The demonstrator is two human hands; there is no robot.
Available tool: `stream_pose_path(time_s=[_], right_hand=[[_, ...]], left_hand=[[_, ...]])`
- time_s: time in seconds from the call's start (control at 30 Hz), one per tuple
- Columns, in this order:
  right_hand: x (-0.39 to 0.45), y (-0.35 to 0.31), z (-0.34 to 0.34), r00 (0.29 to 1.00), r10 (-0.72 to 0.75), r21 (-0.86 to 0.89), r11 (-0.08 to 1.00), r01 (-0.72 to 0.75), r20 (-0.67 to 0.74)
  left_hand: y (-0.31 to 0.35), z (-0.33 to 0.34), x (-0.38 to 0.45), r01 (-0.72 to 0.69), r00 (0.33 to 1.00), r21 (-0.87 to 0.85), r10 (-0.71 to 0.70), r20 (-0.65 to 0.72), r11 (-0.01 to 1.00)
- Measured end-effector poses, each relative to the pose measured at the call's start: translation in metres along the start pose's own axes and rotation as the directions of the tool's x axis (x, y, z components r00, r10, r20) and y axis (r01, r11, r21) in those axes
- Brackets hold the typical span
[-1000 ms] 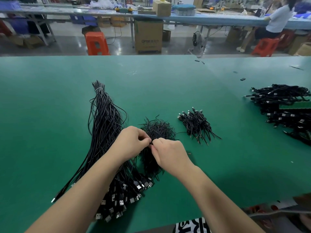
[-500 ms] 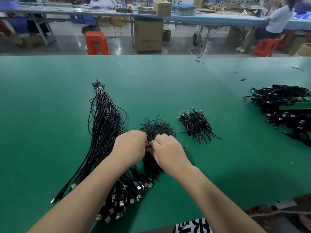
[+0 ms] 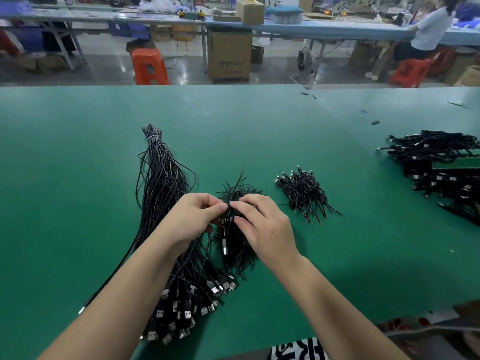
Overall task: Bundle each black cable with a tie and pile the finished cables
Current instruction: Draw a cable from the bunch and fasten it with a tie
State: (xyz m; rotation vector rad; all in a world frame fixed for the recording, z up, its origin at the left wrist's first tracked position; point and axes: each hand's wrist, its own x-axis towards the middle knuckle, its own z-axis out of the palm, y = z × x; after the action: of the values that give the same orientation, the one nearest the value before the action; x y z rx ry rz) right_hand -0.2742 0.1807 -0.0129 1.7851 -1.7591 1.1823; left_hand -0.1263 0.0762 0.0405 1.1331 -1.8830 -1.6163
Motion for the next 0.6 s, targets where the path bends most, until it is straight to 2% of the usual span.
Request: stream_pose_path(time_s=[0.1,0.2,0.27,0.33,0.43,0.53,0.6], right_hand=[[0.003,-0.002,-0.002,0.997,0.069,0.057,0.996,-0.068,-0.015],[0.009,-0.01,-0.004,0.969,0.24,0.213,0.945,-0.248,0.062],[0.014,-0.015,-0.006,0.871,0.431,0.339,0.804,-0.489,0.235],[0.017,-0.017,-0.006,0.782,0.526,0.401,0.672,-0.623,0.335],[0.024,-0.019,-0.005,0.712,0.584,0.481,0.53,-0.699,0.391],[0.033,-0.019,-0.003,0.601,0.638,0.567,0.295,-0.769,0.483],[0.037,-0.02,0.0,0.517,0.681,0.56,0.186,-0.807,0.519]], left_hand=[[0.003,0.0,-0.003,0.01,0.999,-0.058,-0.007,0.05,0.998],[0.003,0.004,-0.006,-0.064,0.998,0.022,0.064,-0.015,0.998],[0.004,0.006,-0.007,-0.129,0.988,0.119,0.138,-0.073,0.984],[0.004,0.007,-0.009,-0.194,0.967,0.264,0.229,-0.109,0.945],[0.007,0.012,-0.013,-0.253,0.924,0.466,0.355,-0.144,0.848],[0.009,0.022,-0.018,-0.325,0.864,0.556,0.479,-0.156,0.765],[0.01,0.027,-0.02,-0.389,0.796,0.656,0.594,-0.113,0.646]])
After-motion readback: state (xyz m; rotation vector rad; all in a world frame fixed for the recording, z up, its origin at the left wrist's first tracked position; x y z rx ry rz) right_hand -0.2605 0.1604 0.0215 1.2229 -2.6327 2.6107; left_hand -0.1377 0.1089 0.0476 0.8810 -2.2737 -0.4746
